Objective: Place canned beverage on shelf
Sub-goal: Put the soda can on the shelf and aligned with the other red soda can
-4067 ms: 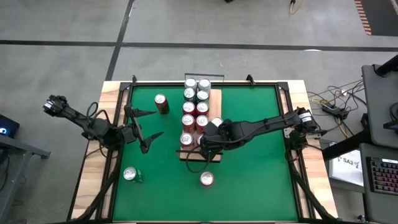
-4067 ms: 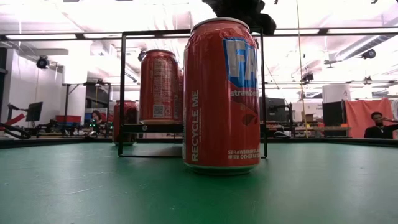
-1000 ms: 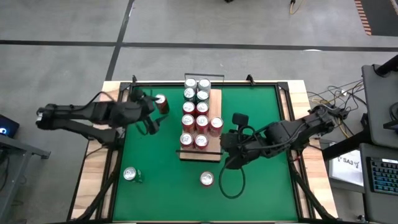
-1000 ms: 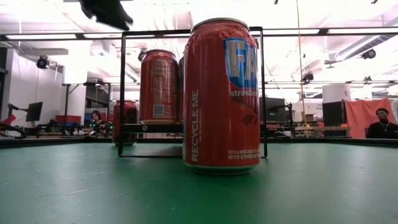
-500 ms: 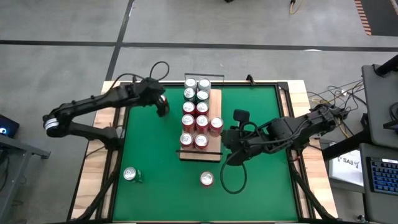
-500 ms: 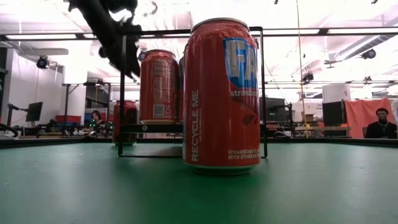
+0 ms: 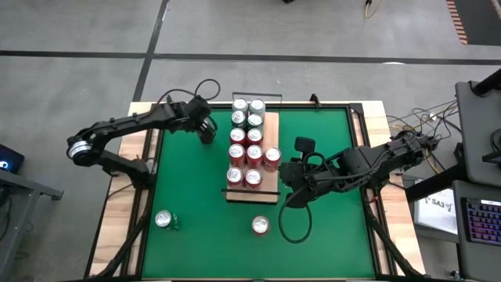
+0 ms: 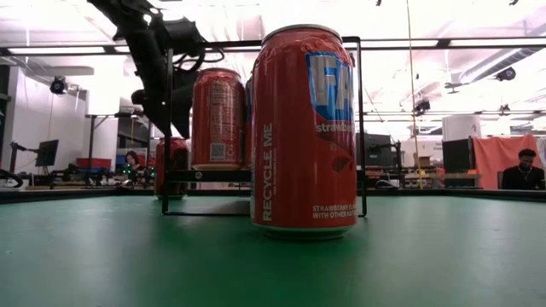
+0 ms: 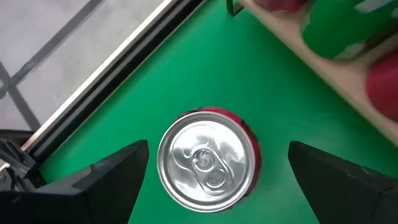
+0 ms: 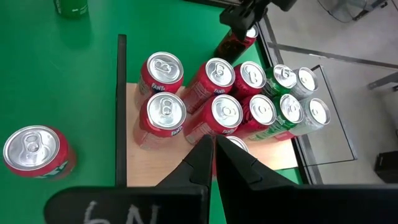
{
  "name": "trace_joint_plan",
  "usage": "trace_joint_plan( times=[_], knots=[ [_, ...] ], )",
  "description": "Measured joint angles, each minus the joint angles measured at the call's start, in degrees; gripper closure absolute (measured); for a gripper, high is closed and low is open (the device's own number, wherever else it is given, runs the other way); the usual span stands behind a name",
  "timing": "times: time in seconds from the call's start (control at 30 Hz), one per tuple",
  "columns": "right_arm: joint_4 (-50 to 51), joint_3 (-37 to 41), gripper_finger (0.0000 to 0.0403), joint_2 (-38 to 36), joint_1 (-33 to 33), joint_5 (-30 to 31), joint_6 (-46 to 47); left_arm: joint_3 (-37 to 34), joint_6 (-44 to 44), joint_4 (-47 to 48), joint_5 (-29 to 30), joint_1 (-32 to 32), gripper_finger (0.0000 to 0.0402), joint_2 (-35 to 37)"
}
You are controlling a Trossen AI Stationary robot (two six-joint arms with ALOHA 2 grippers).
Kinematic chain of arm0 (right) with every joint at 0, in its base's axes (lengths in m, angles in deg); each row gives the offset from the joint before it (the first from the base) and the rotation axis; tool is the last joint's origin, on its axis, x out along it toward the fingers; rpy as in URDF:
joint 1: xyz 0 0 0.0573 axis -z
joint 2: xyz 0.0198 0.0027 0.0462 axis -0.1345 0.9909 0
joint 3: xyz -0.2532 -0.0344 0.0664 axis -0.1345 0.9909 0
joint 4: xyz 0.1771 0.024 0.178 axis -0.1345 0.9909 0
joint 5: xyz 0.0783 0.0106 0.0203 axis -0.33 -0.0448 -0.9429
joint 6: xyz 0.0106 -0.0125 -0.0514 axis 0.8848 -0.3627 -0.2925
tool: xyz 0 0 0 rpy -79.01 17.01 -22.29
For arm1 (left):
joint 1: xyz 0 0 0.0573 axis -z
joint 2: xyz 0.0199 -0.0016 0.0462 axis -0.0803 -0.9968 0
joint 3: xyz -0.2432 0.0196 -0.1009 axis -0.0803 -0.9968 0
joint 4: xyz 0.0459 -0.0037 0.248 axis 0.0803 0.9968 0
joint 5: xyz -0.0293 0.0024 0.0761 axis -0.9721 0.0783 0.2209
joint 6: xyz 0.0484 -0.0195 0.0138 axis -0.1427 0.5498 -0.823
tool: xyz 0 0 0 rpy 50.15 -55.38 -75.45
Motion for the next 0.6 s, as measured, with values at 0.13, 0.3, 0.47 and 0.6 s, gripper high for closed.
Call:
trace_joint_plan(
  times=[0.13, 0.3, 0.47, 0.6],
  knots=[
    [0.0, 0.0, 0.0394, 0.0, 0.0, 0.0, 0.0, 0.0, 0.9, 0.3, 3.9, -0.1, 0.0031, -1.4],
    [0.0, 0.1, 0.0394, 0.0, 0.0, 0.0, 0.0, 0.0, 0.9, 0.5, 4.1, -0.1, 0.0031, -2.6],
    [0.0, 0.4, 0.0394, 0.0, 0.0, 0.0, 0.1, 0.0, 1.0, 0.5, 3.7, -0.1, 0.0031, -4.0],
    [0.0, 1.1, 0.0394, 0.0, 0.0, 0.0, 0.3, -0.5, 1.5, 0.3, 3.4, -0.1, 0.0031, -5.8]
  ],
)
